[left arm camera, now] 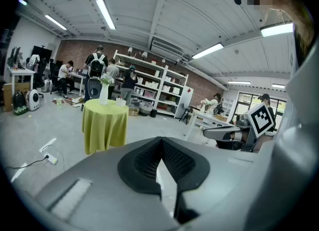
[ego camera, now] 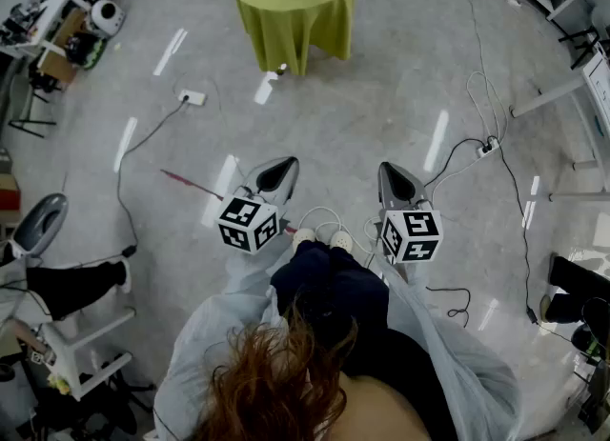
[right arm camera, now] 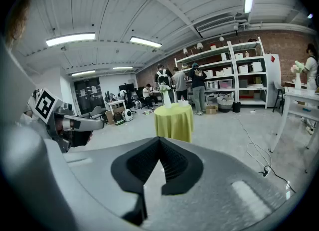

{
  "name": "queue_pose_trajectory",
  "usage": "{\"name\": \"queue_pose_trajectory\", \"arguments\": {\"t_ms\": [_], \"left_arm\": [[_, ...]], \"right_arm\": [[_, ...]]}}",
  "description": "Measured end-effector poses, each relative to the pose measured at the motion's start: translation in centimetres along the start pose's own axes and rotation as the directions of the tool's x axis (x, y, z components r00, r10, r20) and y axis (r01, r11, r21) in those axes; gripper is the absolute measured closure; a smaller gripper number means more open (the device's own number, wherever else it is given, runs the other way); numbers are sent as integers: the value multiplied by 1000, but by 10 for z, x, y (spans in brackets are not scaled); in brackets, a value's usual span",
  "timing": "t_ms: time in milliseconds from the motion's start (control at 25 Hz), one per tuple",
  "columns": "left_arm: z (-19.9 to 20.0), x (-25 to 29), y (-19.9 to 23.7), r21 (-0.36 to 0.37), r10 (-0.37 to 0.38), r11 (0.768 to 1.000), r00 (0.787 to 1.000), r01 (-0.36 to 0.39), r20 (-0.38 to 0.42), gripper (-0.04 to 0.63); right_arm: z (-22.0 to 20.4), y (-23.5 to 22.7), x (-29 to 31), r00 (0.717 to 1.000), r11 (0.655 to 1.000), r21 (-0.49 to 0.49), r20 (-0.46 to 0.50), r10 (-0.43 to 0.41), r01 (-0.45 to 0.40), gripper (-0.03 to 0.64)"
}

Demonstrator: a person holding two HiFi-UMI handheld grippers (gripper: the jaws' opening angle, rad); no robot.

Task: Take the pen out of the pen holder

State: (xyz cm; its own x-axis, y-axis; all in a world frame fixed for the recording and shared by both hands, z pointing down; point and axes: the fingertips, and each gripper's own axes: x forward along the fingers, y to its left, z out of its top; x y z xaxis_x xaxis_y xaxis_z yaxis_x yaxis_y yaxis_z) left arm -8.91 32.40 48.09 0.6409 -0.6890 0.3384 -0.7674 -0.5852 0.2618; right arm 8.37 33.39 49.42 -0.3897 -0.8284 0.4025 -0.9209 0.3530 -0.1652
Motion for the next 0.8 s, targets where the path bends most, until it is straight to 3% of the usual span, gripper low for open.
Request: {"name": "queue_pose_trajectory", "arguments": {"t_ms": [440, 640, 800], "left_arm": [[6, -57, 24, -8, 6, 1000, 999, -5, 52, 580], [3, -62, 24, -17, -24, 1000, 998, 25, 60, 580], [-2, -65, 24, 5, -53, 999, 997, 53, 52, 580]], "right_arm": [[13, 52, -18, 999, 999, -38, 50, 0, 2, 615], [14, 54, -23, 997, 998, -17, 59, -52, 53, 613], [12, 67, -20, 998, 999, -31, 49, -41, 42, 466]]}}
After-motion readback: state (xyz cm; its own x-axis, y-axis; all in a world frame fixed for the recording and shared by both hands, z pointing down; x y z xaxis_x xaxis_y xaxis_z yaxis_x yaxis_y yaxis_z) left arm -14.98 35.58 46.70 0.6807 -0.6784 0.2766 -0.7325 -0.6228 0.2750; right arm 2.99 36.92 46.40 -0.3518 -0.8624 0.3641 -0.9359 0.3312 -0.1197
